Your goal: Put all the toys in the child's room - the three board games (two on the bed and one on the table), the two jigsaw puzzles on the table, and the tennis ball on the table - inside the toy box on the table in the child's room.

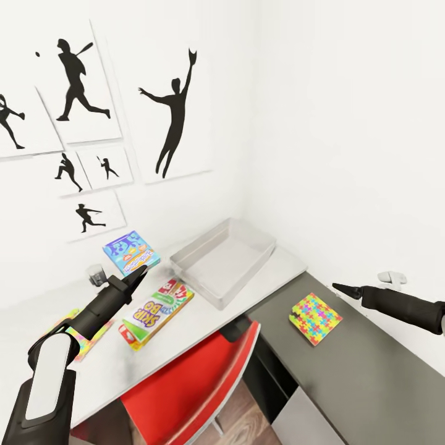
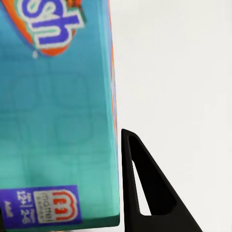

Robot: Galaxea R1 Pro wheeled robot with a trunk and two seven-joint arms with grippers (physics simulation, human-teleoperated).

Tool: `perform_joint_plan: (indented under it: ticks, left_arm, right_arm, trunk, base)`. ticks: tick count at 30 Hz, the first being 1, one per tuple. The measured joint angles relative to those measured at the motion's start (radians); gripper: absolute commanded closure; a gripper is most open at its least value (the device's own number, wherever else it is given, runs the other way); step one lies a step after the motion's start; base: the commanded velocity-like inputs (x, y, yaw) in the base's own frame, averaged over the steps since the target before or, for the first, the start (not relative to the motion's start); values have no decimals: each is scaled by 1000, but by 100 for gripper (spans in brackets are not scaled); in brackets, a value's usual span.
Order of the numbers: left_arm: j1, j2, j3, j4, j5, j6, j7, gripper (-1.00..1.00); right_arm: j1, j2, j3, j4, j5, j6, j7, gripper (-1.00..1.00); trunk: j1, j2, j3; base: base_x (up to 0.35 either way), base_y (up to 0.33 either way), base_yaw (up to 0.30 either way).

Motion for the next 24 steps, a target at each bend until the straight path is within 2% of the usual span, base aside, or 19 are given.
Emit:
perform_joint_plan:
  ticks: [12,24]
  left_arm:
    - [-1,0,0,0,-2,1,-1,100]
    - [0,-2,-3,0,2,1,4,100]
  right_arm:
    - [0,0,-5,0,1,0,-1,-100]
    - [-1,-1,-7,0,2,0,-1,-100]
  trunk:
    - [0,0,0]
    - [0,0,0]
  base:
    - [3,288,0]
    - [0,73,0]
